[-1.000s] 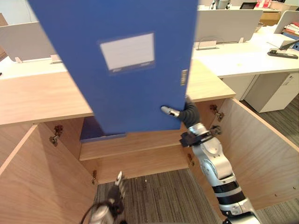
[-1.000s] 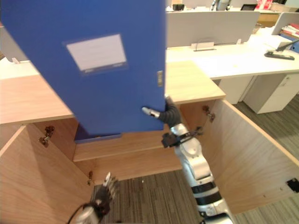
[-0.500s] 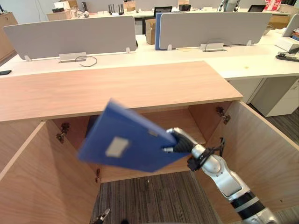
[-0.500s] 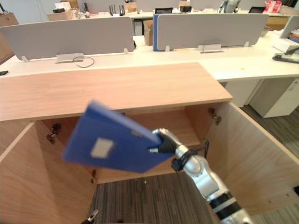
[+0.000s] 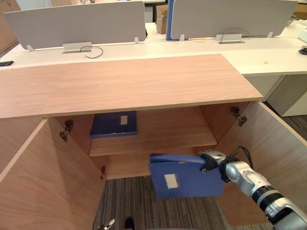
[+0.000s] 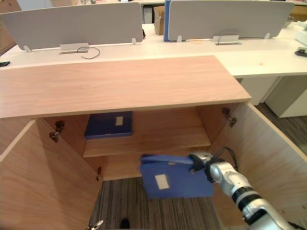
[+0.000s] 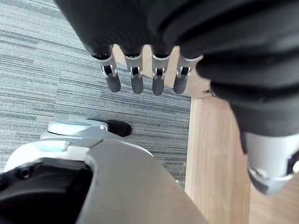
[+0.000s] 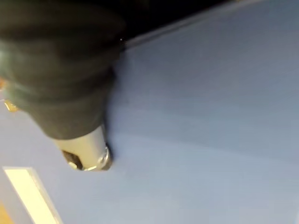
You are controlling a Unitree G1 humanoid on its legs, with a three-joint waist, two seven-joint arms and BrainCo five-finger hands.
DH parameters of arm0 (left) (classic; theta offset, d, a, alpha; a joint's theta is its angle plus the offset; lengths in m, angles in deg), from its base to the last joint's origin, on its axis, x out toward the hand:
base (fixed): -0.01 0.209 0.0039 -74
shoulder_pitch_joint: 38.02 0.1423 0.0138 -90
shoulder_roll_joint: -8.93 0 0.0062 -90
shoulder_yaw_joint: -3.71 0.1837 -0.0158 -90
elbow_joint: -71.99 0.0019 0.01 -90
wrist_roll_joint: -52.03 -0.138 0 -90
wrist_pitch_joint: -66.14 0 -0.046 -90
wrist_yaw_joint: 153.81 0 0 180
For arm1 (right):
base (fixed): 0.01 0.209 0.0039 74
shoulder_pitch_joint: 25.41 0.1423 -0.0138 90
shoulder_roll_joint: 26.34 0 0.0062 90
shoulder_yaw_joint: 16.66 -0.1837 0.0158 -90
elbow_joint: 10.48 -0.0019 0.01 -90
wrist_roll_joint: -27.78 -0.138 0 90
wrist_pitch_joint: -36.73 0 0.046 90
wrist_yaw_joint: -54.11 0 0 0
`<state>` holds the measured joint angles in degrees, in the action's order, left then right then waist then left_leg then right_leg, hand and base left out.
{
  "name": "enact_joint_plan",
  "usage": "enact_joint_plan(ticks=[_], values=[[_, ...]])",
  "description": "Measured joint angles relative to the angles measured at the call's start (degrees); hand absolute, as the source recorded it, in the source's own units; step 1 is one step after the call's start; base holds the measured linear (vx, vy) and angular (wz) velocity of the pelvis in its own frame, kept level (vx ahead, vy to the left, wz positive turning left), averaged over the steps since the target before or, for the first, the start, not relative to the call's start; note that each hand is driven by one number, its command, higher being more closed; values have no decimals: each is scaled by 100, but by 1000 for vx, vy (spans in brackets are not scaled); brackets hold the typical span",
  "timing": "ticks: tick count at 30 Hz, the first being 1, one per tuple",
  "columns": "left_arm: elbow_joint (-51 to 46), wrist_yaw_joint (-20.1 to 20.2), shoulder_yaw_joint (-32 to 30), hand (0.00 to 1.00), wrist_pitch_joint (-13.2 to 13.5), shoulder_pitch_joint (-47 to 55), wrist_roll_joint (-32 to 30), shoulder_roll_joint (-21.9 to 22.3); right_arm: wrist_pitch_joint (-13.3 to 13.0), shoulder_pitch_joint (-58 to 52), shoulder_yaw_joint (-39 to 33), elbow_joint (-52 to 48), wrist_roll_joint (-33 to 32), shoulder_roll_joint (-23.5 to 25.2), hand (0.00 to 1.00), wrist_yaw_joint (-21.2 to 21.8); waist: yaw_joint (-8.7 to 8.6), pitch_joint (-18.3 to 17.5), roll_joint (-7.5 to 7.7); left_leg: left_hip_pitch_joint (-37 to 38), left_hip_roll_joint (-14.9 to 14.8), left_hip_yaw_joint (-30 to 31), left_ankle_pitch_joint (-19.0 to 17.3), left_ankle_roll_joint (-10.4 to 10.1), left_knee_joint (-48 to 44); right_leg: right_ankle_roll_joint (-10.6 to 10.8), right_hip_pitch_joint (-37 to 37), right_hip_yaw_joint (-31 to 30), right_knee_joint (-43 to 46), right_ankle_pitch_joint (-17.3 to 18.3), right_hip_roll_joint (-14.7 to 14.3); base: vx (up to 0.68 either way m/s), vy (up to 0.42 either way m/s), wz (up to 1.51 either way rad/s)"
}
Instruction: Walk over to the cabinet, pick up the folder, carry it to the office cabinet, place the folder inside the office cabinet, then close the office cabinet door
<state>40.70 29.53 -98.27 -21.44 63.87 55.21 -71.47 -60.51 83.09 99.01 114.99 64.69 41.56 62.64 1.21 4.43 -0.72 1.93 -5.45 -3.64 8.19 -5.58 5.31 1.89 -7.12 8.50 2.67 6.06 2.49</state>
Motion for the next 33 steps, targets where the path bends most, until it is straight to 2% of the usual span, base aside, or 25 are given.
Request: enact_joint_plan(ticks=[2,3,5,7,8,10,11,12,14,17,20,21,23,24,25,27,31,33], values=[[-4,-9,118,0,13,15,-19,13,276,75,-1065,632,-797,297,100,-161,-11,77,-102,-17,37,62,9,13,1,16,-5,59,9,10,34,-5,11,12],[-11,-10,153,0,17,23,-19,15,337,96,-1351,763,-1023,365,100,-213,-14,92,-129,-24,48,79,12,17,1,20,-6,75,10,12,43,3,17,13],[-106,-17,171,0,29,70,-15,30,560,184,-2295,1197,-2490,615,100,-505,-20,115,-189,-81,74,119,21,29,1,23,14,120,-1,14,61,10,13,10],[-124,-35,175,0,30,77,-9,31,610,269,-2892,1443,-3462,870,100,-767,-22,125,-193,-86,81,128,21,29,0,27,8,136,-11,17,67,9,2,3],[-133,-36,175,0,31,76,-5,35,610,301,-3053,1521,-3720,949,100,-842,-23,131,-197,-89,83,132,21,29,0,28,7,140,-16,17,68,0,0,0],[-150,-40,177,0,37,29,39,51,607,510,-3610,1835,-4834,1241,100,-1106,-36,245,-250,-98,93,148,24,34,0,29,6,182,-16,18,75,5,3,4],[-164,-46,177,0,37,21,53,51,607,543,-3722,1885,-5122,1306,100,-1174,-37,274,-270,-109,99,162,28,39,0,29,10,196,-16,18,79,-18,10,12],[-212,-63,177,0,38,10,89,50,594,637,-3913,2076,-5749,1433,100,-1315,-36,340,-320,-169,111,209,43,54,1,31,46,232,-16,19,86,-16,12,14],[-232,-83,176,0,38,-7,160,50,577,740,-3931,2184,-6251,1580,100,-1386,-5,400,-383,-312,119,268,75,62,0,32,175,278,4,19,90,-9,16,15],[-262,-166,176,0,37,-50,246,51,431,1249,-4002,2284,-6880,1809,100,-1459,25,670,-458,-405,125,303,114,72,-2,32,268,317,48,18,98,-2,17,7],[-549,-214,170,0,50,-63,423,80,349,1857,-4199,2198,-7591,2045,100,-1587,223,844,-552,-719,117,271,158,90,-82,42,656,314,352,99,164,-17,41,0],[-716,-291,169,0,62,-151,550,122,343,2044,-4200,2026,-8036,2159,100,-1727,290,945,-561,-1098,138,254,130,118,-383,40,1103,312,858,272,273,-56,55,11],[-975,-380,170,0,109,-314,751,259,317,2287,-4175,1836,-8544,2348,100,-1905,357,1260,-600,-1671,228,230,-238,211,-1292,70,1640,271,1715,538,482,-93,64,3],[-1072,-414,163,0,151,-327,896,364,316,2362,-4039,1723,-8785,2553,100,-1996,456,1400,-653,-2013,217,104,-664,248,-2018,85,1956,125,2280,768,559,-125,63,-30],[-1118,-428,157,0,156,-323,976,421,317,2371,-3875,1595,-8941,2698,100,-2030,515,1456,-646,-2265,217,17,-927,275,-2529,95,2204,-21,2690,950,617,-165,63,-48],[-1230,-494,41,0,152,-316,1084,494,325,2515,-3325,1258,-9208,3000,100,-2061,536,1564,-651,-2991,185,-155,-1493,338,-3717,141,2897,-272,3625,1393,740,-156,44,-39],[-1499,-569,-106,0,155,-325,1166,591,313,2815,-3116,575,-9434,3119,100,-2124,538,1903,-659,-3591,142,-306,-2056,434,-4867,237,3500,-558,4630,1863,863,-140,98,-18],[-1498,-628,-207,0,152,-330,1248,629,174,3067,-3119,282,-9516,3094,100,-2173,520,1947,-663,-4029,211,-324,-2275,509,-5454,334,3921,-687,5212,2086,999,-125,142,8]])
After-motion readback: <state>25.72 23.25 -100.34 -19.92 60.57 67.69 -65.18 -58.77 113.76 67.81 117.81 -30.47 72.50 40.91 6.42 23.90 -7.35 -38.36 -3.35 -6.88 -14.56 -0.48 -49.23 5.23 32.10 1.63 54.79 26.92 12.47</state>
